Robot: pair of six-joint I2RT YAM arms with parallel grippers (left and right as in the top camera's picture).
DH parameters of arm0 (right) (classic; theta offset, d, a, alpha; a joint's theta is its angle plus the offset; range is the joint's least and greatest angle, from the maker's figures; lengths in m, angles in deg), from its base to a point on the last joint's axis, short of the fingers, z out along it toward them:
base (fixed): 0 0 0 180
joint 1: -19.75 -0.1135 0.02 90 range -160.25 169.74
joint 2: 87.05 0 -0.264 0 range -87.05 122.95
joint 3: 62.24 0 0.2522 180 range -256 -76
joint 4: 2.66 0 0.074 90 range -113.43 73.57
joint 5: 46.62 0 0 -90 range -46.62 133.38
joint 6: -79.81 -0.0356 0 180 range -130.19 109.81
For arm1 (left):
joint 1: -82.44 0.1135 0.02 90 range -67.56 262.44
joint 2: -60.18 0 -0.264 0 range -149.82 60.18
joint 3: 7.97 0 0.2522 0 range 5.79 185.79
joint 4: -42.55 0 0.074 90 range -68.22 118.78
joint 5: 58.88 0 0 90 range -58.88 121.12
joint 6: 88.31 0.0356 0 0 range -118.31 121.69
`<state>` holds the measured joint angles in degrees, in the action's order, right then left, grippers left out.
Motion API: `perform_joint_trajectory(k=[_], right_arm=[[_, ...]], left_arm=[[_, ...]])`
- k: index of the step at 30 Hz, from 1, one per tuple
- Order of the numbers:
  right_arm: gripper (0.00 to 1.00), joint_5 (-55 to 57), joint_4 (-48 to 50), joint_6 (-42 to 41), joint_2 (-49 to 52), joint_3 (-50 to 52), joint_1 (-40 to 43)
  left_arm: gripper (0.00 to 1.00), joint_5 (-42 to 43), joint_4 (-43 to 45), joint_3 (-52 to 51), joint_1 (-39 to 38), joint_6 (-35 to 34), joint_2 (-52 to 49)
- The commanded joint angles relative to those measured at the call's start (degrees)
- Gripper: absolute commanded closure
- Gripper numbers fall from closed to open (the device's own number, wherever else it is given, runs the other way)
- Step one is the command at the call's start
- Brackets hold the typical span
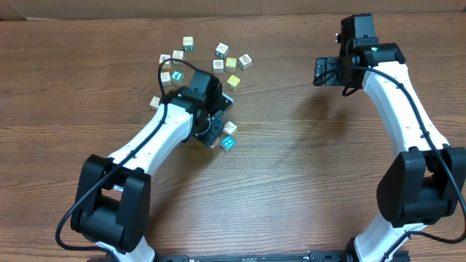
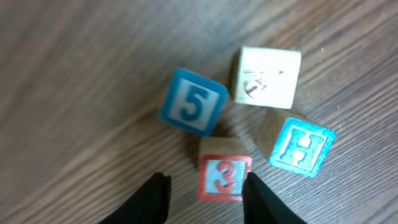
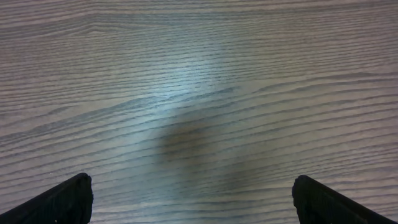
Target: Form a circle
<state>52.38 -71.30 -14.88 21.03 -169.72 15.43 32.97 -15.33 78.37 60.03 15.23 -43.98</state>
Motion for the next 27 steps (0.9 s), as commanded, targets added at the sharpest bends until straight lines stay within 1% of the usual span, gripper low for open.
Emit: perform_joint_trajectory(k=[1,4,6,8,10,12,15,19,21,27], right_arm=[[0.00,0.0,0.3,-0.2,-0.8,-0.5,-0.1],[0.00,0.0,0.3,-0.2,-0.8,-0.5,-0.1],[0.00,0.0,0.3,-0.2,-0.8,-0.5,-0.1],[0.00,0.0,0.3,-0.2,-0.8,-0.5,-0.1],[0.00,0.0,0.3,-0.2,-0.8,-0.5,-0.1],[0.00,0.0,0.3,-0.2,-0.8,-0.5,-0.1],[0.00,0.0,0.3,-0.2,-0.8,-0.5,-0.1],[0.00,0.0,0.3,-0.2,-0.8,-0.5,-0.1],[0.00,0.0,0.3,-0.2,-0.8,-0.5,-0.1],[0.00,0.0,0.3,-0.2,-0.8,-0.5,-0.1]], left_arm=[[0.69,-2.4,-1.9,4.5,-0.1,-3.0,-0.3],[0.74,-1.5,-4.6,7.5,-0.2,-8.5,-0.3],[0.76,1.1,-5.9,8.5,-0.6,-11.3,-0.3],[0.79,4.2,-6.8,8.5,-1.3,-13.2,-0.3],[0.80,6.2,-7.9,8.3,-2.4,-14.6,-0.3],[0.86,6.1,-8.9,8.2,-4.0,-15.8,-0.3],[0.92,6.1,-9.6,7.6,-6.8,-18.4,-0.4],[0.96,3.8,-8.8,5.6,-10.6,-21.7,-0.4],[0.96,2.6,-8.2,4.3,-12.3,-23.0,-0.4],[0.96,-0.3,-3.5,-0.5,-15.6,-22.9,-0.4]])
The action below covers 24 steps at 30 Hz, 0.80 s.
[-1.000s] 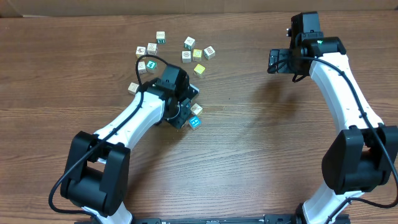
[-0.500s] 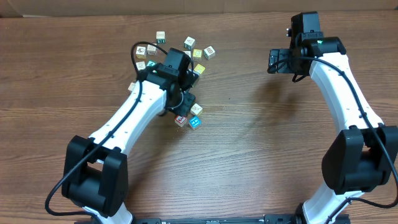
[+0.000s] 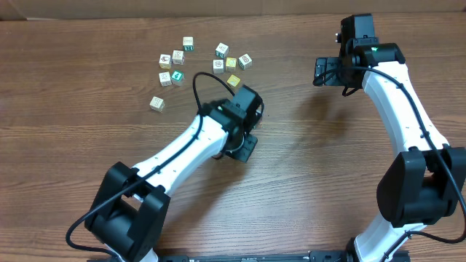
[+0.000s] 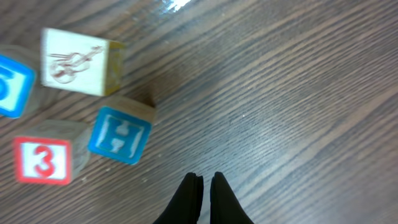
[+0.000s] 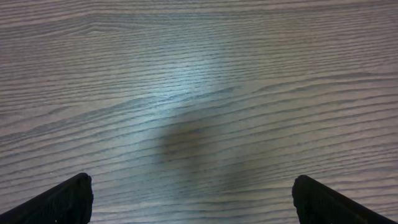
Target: Form a circle
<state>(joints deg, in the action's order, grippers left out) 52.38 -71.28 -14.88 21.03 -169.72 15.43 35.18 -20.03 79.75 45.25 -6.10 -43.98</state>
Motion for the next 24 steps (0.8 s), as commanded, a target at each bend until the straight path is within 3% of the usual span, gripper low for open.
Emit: perform_joint_trajectory(k=[1,6,24], right_arm=[[0.00,0.0,0.3,-0.2,-0.8,-0.5,-0.1],[0.00,0.0,0.3,-0.2,-0.8,-0.5,-0.1],[0.00,0.0,0.3,-0.2,-0.8,-0.5,-0.1]], left_arm=[[0.96,-3.7,2.5,-2.8,-1.2,-1.5,-0.4],[0.96,-7.6,4.8,-4.5,-1.6,-0.4,-0.4],[0.96,-7.6,6.0,-4.5,-1.6,2.7,-4.3]])
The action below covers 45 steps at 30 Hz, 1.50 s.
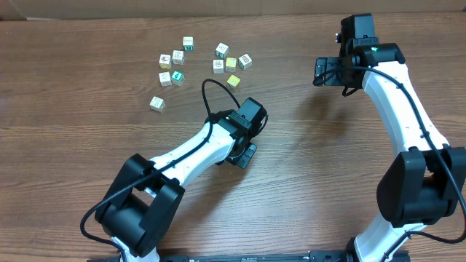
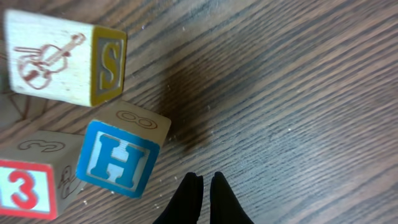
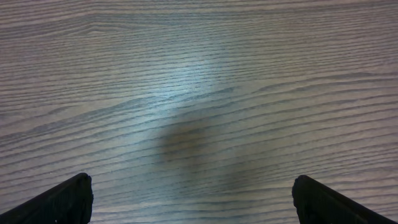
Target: Form a circle
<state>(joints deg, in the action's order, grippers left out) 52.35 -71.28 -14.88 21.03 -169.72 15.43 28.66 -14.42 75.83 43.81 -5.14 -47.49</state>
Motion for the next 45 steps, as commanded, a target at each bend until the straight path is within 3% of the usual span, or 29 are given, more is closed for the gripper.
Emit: perform_joint_trajectory(k=[1,45], right_arm=[[0.00,0.0,0.3,-0.2,-0.8,-0.5,-0.1],[0.00,0.0,0.3,-0.2,-0.8,-0.5,-0.1]], left_arm=[[0.96,-1.2,0.6,-0.6,-0.1,2.2,-0.8],[0.96,-5.7,1.5,-0.6,0.5,4.8,-2.6]])
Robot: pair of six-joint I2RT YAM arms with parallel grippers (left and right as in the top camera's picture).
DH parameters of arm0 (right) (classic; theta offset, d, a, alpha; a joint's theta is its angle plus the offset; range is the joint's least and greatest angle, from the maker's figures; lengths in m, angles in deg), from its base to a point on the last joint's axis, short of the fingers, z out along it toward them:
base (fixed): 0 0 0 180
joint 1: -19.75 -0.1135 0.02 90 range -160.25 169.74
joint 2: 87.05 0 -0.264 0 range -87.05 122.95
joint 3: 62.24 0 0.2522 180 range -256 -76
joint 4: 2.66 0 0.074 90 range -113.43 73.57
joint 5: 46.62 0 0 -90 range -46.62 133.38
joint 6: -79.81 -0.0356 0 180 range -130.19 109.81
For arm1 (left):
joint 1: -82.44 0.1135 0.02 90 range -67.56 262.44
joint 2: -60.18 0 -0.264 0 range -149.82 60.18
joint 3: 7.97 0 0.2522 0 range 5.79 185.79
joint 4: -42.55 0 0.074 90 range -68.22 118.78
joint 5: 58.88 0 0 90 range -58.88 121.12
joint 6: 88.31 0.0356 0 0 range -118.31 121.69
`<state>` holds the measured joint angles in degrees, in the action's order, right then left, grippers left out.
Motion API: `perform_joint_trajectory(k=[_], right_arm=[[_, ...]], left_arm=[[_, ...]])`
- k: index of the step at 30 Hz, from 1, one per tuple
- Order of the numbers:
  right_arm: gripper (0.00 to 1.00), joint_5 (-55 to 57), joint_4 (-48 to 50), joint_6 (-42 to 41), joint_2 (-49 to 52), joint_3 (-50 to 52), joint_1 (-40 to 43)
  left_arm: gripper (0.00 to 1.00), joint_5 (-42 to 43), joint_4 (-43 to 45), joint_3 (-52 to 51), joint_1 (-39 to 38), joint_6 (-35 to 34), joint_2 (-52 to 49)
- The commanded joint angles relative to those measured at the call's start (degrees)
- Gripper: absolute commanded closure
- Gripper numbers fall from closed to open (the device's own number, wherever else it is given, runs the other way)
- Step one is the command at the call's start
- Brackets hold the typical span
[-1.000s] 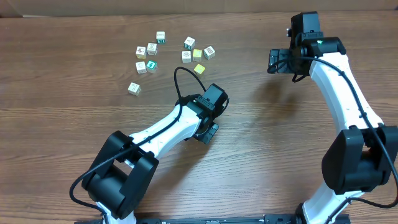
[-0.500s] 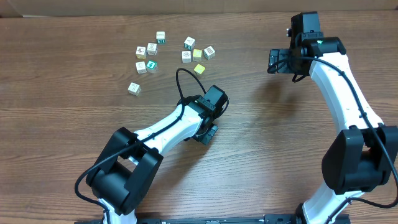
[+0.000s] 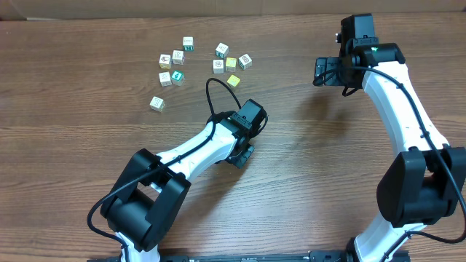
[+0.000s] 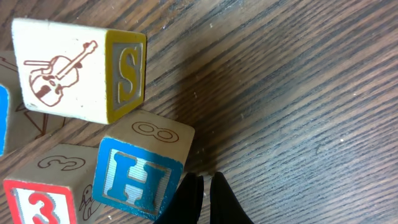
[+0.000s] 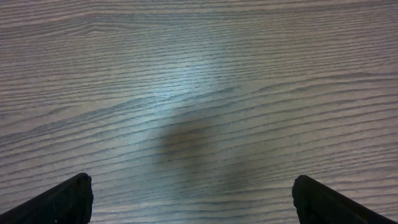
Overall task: Form a circle
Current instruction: 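Hold the left gripper against the blue H block side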
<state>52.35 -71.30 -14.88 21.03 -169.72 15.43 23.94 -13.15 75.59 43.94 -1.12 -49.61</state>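
Wooden letter blocks are the task's things. In the left wrist view a violin block with a yellow S [image 4: 74,68], a blue H block [image 4: 142,175] and a red 3 block [image 4: 37,196] lie packed together. My left gripper [image 4: 203,186] is shut and empty, its tips low on the table against the H block's right side. Overhead, the left gripper [image 3: 244,153] and arm hide these blocks. My right gripper [image 5: 193,199] hangs open over bare wood, far right [image 3: 328,73].
Several more blocks lie scattered at the back of the table: a left cluster [image 3: 171,67], one alone [image 3: 156,102] and a right cluster [image 3: 229,62] with a yellow block [image 3: 233,80]. A sliver of a blue block [image 4: 2,118] shows at the wrist view's left edge.
My shut left gripper has come closer to the H block, and its tips now touch that block's right side. The blocks look larger in the wrist view. The right arm is unchanged.
First my left gripper stood open astride the red 3 block, beside the 5, violin and H blocks. Then it was shut and empty to the right of the group. It then sat lower, near the H block, and now rests against it. The right arm never moved.
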Motion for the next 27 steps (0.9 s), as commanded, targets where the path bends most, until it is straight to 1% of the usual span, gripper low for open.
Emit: perform_joint_trajectory(k=[1,27], right_arm=[[0.00,0.0,0.3,-0.2,-0.8,-0.5,-0.1],[0.00,0.0,0.3,-0.2,-0.8,-0.5,-0.1]], left_arm=[[0.96,-1.0,0.2,-0.3,0.3,0.9,-0.5],[0.96,-2.4,0.6,-0.3,0.3,1.4,-0.5]])
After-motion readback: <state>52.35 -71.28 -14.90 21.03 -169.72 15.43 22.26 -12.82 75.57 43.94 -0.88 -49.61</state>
